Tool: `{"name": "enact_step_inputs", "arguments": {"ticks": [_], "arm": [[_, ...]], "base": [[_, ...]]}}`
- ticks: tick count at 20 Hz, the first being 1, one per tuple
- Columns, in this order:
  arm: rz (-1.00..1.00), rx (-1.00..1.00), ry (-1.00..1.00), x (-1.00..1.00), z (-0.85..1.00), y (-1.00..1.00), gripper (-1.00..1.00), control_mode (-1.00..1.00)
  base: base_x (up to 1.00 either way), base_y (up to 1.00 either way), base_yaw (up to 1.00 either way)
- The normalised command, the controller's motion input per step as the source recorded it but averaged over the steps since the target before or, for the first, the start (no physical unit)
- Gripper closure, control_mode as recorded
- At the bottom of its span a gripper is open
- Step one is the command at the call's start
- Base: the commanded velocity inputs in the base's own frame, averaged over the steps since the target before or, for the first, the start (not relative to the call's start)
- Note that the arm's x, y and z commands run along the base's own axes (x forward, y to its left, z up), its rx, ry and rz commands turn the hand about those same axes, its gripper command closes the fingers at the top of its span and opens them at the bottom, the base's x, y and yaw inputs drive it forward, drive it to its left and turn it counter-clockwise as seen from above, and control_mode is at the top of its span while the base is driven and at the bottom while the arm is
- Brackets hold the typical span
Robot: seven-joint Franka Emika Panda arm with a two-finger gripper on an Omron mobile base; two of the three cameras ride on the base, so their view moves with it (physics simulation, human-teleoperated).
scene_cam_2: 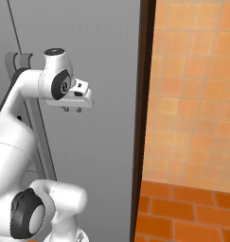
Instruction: Grab a lemon wedge from the fridge and one ice cube from the ice bowl, and put them in the glass of lemonade.
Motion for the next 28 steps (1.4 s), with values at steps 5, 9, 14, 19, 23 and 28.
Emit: {"name": "enact_step_inputs", "arguments": {"ticks": [5, 9, 14, 19, 23, 28], "arm": [[0.0, 0.0, 0.0, -0.23, 0.0, 0.0, -1.0, -1.0], [0.0, 0.0, 0.03, -0.39, -0.09, 0.0, -1.0, -1.0], [0.0, 0.0, 0.21, -0.1, -0.28, 0.0, -1.0, -1.0], [0.0, 0.0, 0.16, -0.18, -0.31, 0.0, -1.0, -1.0], [0.0, 0.0, 0.04, -0.27, -0.07, 0.0, -1.0, -1.0], [0.01, 0.0, 0.0, -0.4, 0.0, 0.0, -1.0, -1.0]], "base": [[0.0, 0.0, 0.0], [0.0, 0.0, 0.0], [0.0, 0.0, 0.0], [0.0, 0.0, 0.0], [0.0, 0.0, 0.0], [0.0, 0.0, 0.0]]}}
